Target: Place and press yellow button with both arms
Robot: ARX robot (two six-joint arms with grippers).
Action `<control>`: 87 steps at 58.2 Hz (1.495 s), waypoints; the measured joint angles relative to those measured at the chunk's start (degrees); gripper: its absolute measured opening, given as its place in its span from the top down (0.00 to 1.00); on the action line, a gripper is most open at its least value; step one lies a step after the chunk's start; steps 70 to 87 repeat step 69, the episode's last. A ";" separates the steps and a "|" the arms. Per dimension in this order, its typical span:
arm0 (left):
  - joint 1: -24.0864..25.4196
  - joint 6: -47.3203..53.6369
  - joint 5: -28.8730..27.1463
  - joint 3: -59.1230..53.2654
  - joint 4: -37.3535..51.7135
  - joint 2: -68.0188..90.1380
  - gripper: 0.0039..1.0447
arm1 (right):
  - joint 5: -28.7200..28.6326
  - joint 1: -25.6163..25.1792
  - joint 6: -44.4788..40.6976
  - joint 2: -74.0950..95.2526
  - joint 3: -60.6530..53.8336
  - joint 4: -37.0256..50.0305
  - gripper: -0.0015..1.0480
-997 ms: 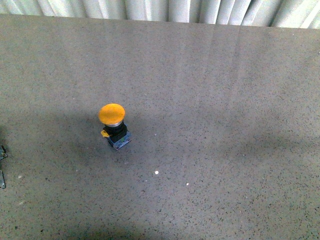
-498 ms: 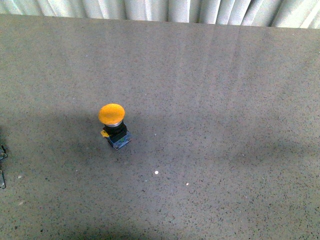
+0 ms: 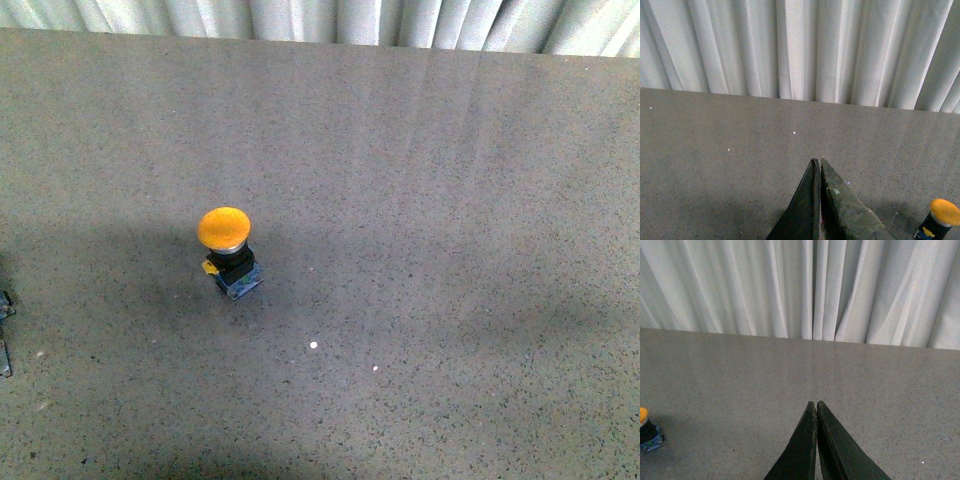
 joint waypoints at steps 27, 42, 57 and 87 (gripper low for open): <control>0.00 -0.02 0.00 0.00 0.00 0.00 0.38 | 0.00 0.00 -0.11 -0.07 0.00 0.00 0.27; 0.00 0.13 0.00 0.00 0.00 0.00 0.09 | 0.00 0.00 -0.11 -0.07 0.02 0.00 0.09; 0.00 0.13 0.00 0.00 0.00 0.00 0.09 | 0.00 0.00 -0.11 -0.07 0.02 -0.02 0.09; 0.00 0.13 0.00 0.00 0.00 0.00 0.09 | 0.00 0.00 -0.11 -0.07 0.02 -0.02 0.09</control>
